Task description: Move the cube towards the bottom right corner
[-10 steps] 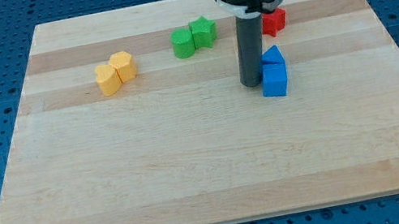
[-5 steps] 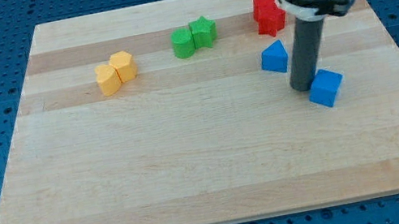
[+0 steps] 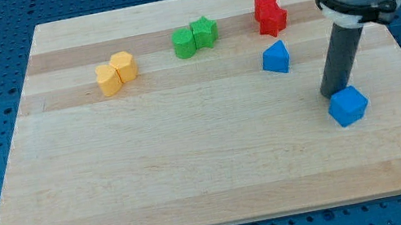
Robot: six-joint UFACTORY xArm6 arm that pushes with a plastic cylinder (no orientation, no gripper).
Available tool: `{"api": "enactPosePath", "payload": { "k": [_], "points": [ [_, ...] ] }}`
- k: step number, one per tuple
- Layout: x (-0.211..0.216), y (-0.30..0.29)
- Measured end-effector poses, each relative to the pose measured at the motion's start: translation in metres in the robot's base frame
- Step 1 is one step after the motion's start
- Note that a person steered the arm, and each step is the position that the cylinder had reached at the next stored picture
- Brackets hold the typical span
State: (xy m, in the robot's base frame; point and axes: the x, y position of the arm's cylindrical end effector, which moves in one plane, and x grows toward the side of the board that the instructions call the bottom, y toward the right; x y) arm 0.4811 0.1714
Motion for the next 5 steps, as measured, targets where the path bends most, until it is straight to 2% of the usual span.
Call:
{"api": "enactPosePath", "payload": {
  "k": [4, 5],
  "points": [
    [0.054, 0.002],
    [0.04, -0.017]
  ]
}}
